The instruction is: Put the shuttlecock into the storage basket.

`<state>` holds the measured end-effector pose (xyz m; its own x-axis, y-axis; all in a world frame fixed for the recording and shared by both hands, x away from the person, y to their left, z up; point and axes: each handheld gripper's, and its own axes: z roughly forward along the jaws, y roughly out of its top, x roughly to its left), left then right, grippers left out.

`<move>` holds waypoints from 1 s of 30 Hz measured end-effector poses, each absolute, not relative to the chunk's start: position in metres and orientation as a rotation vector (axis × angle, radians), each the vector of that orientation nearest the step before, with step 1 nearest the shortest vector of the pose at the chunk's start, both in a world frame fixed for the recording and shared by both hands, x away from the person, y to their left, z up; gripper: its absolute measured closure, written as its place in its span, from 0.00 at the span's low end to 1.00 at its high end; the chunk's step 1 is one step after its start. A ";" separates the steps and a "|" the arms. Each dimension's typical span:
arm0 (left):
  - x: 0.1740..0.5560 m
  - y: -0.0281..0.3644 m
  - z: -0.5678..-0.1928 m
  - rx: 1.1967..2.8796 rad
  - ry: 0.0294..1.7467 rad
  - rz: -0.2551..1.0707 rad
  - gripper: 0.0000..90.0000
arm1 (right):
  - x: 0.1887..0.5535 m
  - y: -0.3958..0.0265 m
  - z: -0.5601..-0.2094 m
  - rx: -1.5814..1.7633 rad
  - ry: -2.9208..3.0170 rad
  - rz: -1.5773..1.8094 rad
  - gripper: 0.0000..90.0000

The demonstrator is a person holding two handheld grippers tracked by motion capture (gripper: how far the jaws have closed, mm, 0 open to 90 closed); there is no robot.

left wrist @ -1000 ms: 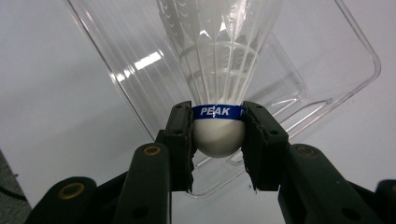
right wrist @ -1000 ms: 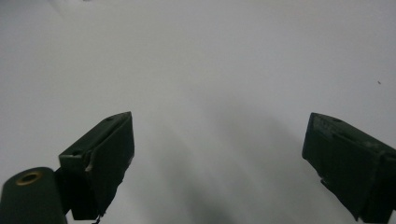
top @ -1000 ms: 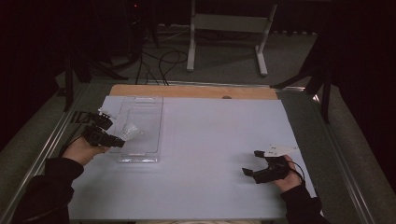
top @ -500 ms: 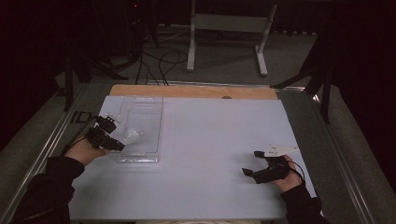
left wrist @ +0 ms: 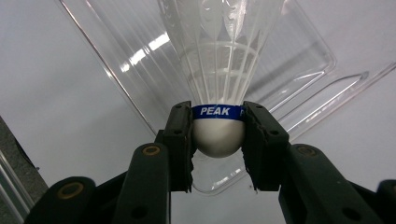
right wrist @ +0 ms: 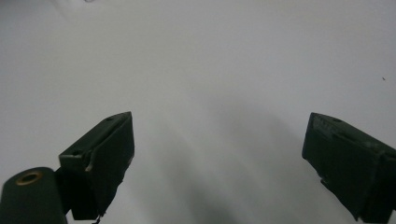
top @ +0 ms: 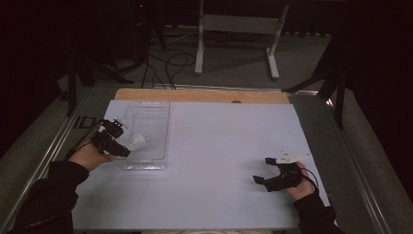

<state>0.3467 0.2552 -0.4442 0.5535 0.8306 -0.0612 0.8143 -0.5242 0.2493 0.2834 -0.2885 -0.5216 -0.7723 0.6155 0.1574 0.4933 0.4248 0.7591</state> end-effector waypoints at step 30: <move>0.347 0.247 -0.420 2.446 1.360 0.129 0.02 | 0.283 -0.289 -0.520 0.990 2.527 1.286 0.10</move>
<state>0.3466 0.2466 -0.4198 0.5382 0.8386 -0.0839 0.8079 -0.4851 0.3345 0.2834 -0.2886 -0.5205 -0.7742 0.6112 0.1646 0.4927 0.4186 0.7629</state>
